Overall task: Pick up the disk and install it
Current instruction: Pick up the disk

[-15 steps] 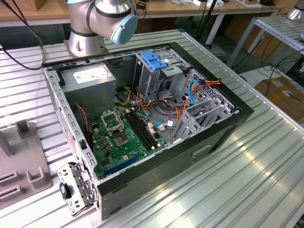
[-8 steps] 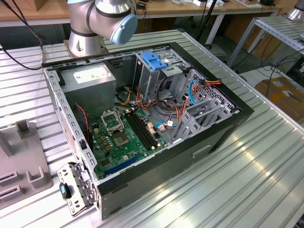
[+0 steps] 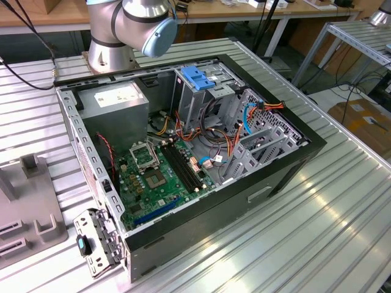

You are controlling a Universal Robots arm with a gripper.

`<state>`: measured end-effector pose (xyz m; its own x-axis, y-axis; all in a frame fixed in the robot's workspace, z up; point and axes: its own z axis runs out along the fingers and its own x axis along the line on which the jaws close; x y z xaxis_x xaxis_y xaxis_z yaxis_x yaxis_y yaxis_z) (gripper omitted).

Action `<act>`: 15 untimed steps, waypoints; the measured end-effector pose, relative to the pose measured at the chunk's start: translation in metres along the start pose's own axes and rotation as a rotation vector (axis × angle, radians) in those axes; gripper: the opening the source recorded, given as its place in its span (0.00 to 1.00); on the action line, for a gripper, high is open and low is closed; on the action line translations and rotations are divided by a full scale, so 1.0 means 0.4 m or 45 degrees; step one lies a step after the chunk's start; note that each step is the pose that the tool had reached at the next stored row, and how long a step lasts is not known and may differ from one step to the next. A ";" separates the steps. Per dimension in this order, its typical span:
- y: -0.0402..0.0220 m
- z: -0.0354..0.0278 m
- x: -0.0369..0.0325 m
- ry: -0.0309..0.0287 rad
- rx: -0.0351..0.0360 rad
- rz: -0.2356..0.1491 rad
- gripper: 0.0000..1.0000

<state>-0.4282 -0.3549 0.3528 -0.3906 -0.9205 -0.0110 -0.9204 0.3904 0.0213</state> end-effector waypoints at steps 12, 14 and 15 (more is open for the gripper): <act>0.000 0.000 0.000 0.0014 -0.0007 -0.066 0.11; 0.000 0.000 0.000 0.0023 -0.0012 -0.107 0.11; 0.000 0.000 0.000 0.0029 -0.0015 -0.136 0.11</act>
<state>-0.4281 -0.3549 0.3527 -0.2904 -0.9569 -0.0110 -0.9568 0.2901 0.0213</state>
